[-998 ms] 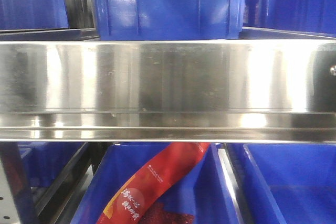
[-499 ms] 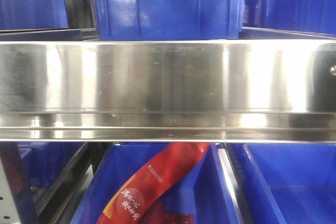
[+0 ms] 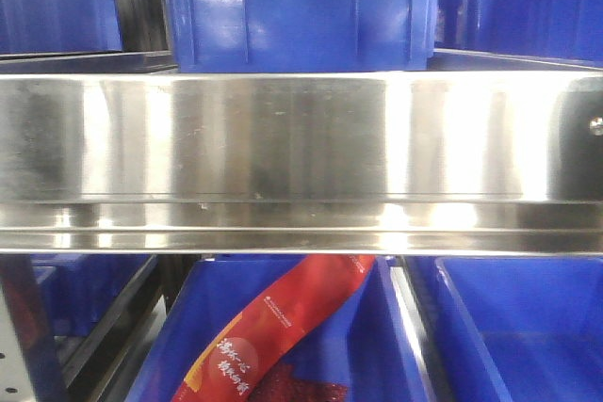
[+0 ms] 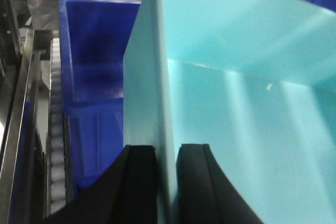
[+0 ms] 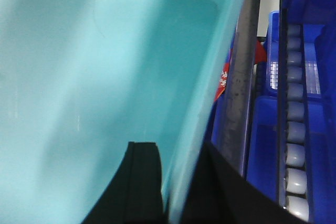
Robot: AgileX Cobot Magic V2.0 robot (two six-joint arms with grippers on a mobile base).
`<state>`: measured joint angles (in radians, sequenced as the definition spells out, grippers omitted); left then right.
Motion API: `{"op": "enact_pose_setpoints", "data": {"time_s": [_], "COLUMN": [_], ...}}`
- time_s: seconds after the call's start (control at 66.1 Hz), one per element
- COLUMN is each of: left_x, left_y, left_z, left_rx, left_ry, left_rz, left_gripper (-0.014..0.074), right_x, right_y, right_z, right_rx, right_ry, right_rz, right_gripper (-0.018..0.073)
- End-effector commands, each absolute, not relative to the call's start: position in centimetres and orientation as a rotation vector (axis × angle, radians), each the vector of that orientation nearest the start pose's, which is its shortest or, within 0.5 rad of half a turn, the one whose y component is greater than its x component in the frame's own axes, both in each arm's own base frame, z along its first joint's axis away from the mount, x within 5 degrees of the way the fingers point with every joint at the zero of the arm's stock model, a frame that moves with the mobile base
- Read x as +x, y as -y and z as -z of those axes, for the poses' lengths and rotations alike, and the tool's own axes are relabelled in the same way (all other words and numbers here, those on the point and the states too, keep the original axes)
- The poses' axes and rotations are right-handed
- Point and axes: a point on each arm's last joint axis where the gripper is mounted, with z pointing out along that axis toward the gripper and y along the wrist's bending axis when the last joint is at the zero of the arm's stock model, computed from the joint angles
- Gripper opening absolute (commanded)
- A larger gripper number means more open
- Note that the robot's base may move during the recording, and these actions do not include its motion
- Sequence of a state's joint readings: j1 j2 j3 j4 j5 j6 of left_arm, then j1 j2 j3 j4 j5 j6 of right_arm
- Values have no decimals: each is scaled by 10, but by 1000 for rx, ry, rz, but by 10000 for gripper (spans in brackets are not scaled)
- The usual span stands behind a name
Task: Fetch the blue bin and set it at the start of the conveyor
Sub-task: 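Hold the bin in both grippers and turn the base away from the rack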
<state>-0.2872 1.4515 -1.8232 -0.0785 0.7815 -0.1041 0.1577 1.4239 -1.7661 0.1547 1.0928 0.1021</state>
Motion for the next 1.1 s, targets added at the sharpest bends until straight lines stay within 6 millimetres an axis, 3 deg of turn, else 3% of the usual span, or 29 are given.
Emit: {"op": "enact_pose_setpoints", "data": {"time_s": [0.0, 1.089], "left_x": [286, 286], "left_y": [88, 88], "left_z": [-527, -527], "left_rx": [140, 140], "left_ry": [-1779, -1779], "left_rz": [367, 367], "left_gripper": [-111, -111], "right_x": [277, 277], "right_y": [-51, -51], "right_z": [-484, -484], "right_rx": [-92, -92], "right_ry": [-2212, -2212], "right_rz": [-266, -266], "right_gripper": [-153, -153]}}
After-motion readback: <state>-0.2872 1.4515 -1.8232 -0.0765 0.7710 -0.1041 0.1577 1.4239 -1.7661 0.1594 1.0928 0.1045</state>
